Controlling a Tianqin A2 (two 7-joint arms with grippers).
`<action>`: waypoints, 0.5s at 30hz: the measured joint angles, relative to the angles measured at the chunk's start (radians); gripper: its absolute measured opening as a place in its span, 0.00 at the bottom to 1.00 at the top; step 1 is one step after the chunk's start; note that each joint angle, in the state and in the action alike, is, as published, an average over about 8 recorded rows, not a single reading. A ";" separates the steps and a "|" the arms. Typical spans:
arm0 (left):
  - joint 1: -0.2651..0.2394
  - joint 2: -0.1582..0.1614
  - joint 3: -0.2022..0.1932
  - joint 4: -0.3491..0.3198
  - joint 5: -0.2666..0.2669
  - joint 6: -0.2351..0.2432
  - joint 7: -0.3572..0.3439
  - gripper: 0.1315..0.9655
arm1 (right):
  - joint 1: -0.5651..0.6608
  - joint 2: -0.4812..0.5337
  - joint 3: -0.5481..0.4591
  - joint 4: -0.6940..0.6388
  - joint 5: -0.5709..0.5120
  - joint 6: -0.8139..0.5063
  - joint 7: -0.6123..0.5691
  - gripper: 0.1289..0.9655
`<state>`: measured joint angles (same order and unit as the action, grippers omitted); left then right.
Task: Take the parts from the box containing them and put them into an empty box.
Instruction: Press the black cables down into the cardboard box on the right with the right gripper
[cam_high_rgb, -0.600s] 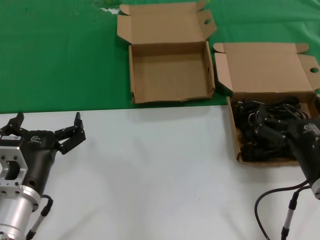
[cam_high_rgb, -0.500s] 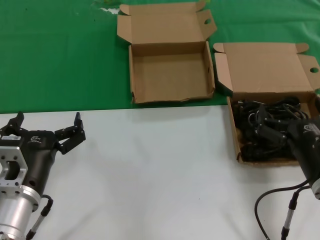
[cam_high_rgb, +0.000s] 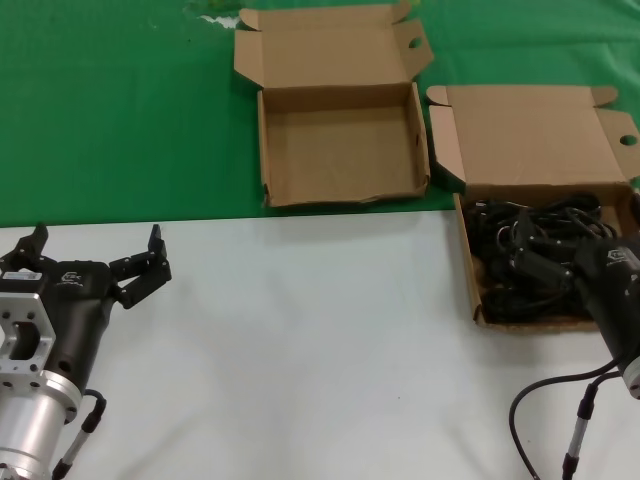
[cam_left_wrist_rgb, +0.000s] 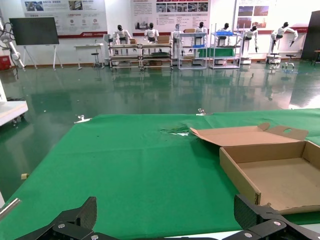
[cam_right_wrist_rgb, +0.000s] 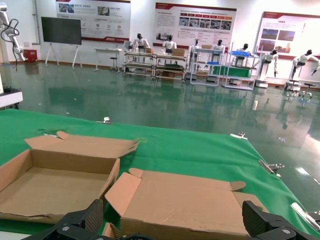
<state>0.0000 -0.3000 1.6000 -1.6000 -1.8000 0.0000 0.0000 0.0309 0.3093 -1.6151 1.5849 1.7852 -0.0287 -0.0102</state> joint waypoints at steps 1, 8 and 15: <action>0.000 0.000 0.000 0.000 0.000 0.000 0.000 1.00 | 0.000 0.000 0.000 0.000 0.000 0.000 0.000 1.00; 0.000 0.000 0.000 0.000 0.000 0.000 0.000 1.00 | 0.000 0.000 0.000 0.000 0.000 0.000 0.000 1.00; 0.000 0.000 0.000 0.000 0.000 0.000 0.000 1.00 | 0.000 0.000 0.000 0.000 0.000 0.000 0.000 1.00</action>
<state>0.0000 -0.3000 1.6000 -1.6000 -1.8000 0.0000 0.0000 0.0309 0.3093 -1.6151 1.5849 1.7852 -0.0287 -0.0102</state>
